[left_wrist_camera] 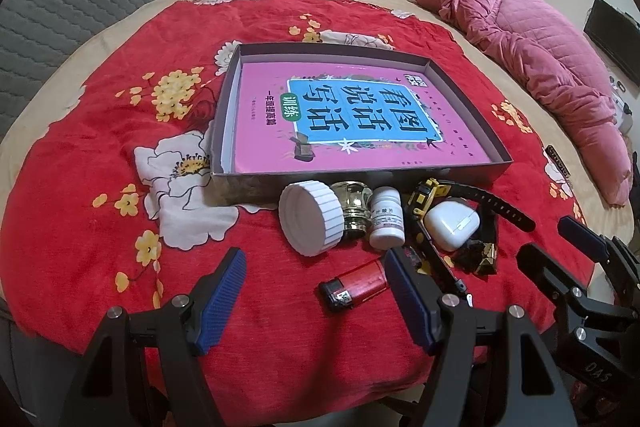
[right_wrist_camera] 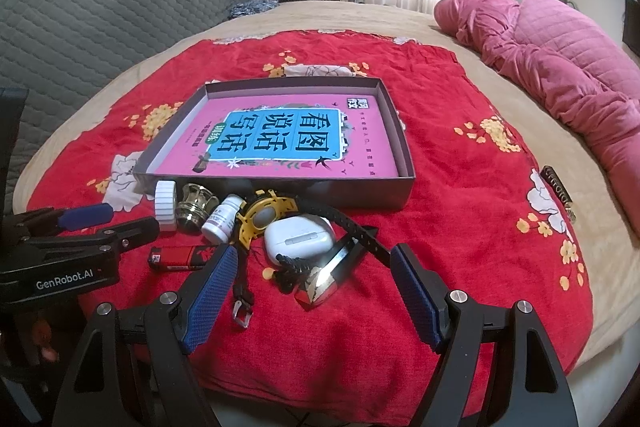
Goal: Organize rigid objects
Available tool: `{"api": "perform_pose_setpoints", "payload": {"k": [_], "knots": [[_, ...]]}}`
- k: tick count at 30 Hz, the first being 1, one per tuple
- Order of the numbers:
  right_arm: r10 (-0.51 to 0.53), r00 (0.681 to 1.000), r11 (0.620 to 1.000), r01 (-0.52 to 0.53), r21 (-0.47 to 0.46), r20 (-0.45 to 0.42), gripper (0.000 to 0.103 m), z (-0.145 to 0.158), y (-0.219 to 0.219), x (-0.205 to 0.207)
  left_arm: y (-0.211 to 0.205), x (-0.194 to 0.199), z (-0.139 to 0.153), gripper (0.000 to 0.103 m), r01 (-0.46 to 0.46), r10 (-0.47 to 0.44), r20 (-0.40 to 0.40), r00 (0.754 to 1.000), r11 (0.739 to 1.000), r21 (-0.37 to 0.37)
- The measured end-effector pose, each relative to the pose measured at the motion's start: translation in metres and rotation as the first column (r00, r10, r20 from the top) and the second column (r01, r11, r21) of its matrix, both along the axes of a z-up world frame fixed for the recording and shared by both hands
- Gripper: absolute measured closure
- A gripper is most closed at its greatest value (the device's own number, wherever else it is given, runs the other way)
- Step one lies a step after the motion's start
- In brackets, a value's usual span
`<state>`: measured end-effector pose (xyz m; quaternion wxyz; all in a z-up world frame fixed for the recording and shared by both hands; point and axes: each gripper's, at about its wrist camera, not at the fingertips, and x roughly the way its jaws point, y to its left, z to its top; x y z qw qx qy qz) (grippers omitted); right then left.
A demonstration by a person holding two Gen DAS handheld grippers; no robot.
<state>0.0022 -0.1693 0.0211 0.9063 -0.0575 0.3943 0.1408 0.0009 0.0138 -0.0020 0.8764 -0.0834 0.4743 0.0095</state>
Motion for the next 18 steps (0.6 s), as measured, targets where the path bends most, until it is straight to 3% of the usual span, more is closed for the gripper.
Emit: {"api": "perform_pose_setpoints", "payload": {"k": [18], "knots": [[-0.048, 0.997, 0.998, 0.050, 0.038, -0.059, 0.023, -0.011, -0.014, 0.010, 0.011, 0.004, -0.011, 0.032, -0.031, 0.030, -0.033, 0.999, 0.999, -0.013]]}}
